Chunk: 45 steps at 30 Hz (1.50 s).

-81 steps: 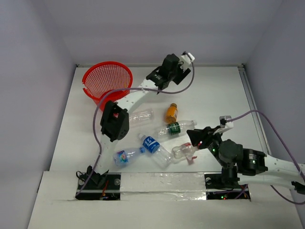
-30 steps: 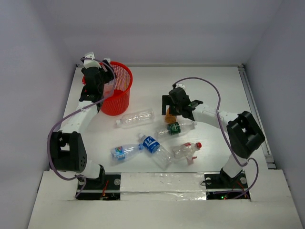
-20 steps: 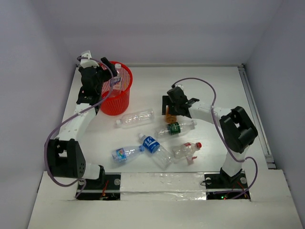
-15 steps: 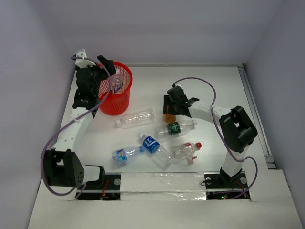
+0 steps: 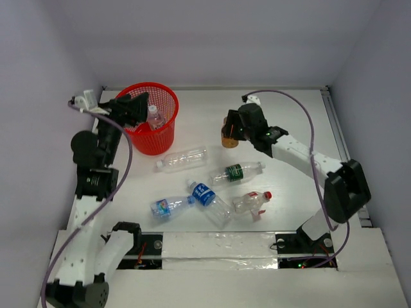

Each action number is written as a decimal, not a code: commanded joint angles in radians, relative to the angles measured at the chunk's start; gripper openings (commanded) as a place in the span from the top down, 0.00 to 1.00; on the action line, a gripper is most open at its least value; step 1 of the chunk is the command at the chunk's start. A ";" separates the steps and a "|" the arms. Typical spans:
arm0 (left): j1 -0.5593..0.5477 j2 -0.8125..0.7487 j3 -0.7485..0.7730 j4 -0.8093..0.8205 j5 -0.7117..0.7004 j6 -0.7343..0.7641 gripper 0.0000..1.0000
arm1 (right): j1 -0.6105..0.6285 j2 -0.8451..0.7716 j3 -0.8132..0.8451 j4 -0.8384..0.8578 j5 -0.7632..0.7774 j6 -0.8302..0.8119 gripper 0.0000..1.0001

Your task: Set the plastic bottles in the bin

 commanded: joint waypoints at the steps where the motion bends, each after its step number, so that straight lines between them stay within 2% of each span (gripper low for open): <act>1: -0.007 -0.128 -0.094 -0.056 0.081 0.000 0.32 | -0.004 -0.128 0.076 0.125 -0.065 0.000 0.53; 6: -0.007 -0.311 -0.206 -0.178 0.037 0.069 0.33 | 0.053 -0.162 0.149 0.263 -0.189 0.027 0.53; 10: -0.007 -0.423 -0.245 -0.222 -0.014 0.118 0.34 | 0.142 -0.069 0.305 0.319 -0.203 0.034 0.53; 15: -0.021 -0.533 -0.271 -0.254 -0.147 0.167 0.35 | 0.206 0.182 0.566 0.331 -0.212 0.023 0.52; 16: -0.021 -0.543 -0.287 -0.253 -0.157 0.166 0.35 | 0.206 0.225 0.661 0.329 -0.217 0.029 0.52; 22: -0.050 -0.550 -0.278 -0.284 -0.168 0.175 0.35 | 0.254 0.529 0.974 0.317 -0.206 0.044 0.50; 23: -0.050 -0.553 -0.277 -0.285 -0.190 0.177 0.35 | 0.254 0.566 1.076 0.291 -0.205 0.037 0.49; 25: -0.050 -0.560 -0.275 -0.291 -0.204 0.178 0.35 | 0.289 0.668 1.187 0.245 -0.203 -0.003 0.42; 26: -0.050 -0.563 -0.275 -0.294 -0.212 0.180 0.35 | 0.289 0.695 1.242 0.166 -0.198 -0.017 0.36; 27: -0.050 -0.564 -0.275 -0.296 -0.217 0.180 0.35 | 0.304 0.712 1.296 0.145 -0.180 -0.034 0.25; 29: -0.050 -0.567 -0.275 -0.299 -0.221 0.180 0.35 | 0.314 0.669 1.242 0.182 -0.159 -0.058 0.18; 30: -0.050 -0.569 -0.275 -0.299 -0.224 0.178 0.35 | 0.314 0.637 1.131 0.203 -0.149 -0.060 0.14; 33: -0.050 -0.572 -0.278 -0.299 -0.231 0.177 0.35 | 0.314 0.490 0.981 0.298 -0.123 -0.087 0.13; 35: -0.050 -0.567 -0.278 -0.299 -0.237 0.174 0.35 | 0.314 0.415 0.839 0.331 -0.125 -0.121 0.15; 38: -0.050 -0.575 -0.277 -0.299 -0.255 0.171 0.35 | 0.314 0.232 0.540 0.433 -0.171 -0.169 0.33; 39: -0.050 -0.579 -0.278 -0.294 -0.267 0.171 0.35 | 0.314 0.145 0.466 0.452 -0.198 -0.187 0.57; 41: -0.050 -0.589 -0.283 -0.282 -0.281 0.164 0.37 | 0.314 0.076 0.282 0.472 -0.382 -0.276 0.82; 42: -0.050 -0.590 -0.286 -0.277 -0.281 0.161 0.37 | 0.314 0.050 0.239 0.458 -0.458 -0.310 0.92; 43: -0.050 -0.589 -0.288 -0.274 -0.280 0.160 0.37 | 0.324 0.014 0.205 0.437 -0.581 -0.336 0.92; 45: -0.050 -0.584 -0.289 -0.273 -0.271 0.154 0.38 | 0.344 0.000 0.134 0.347 -0.623 -0.426 0.91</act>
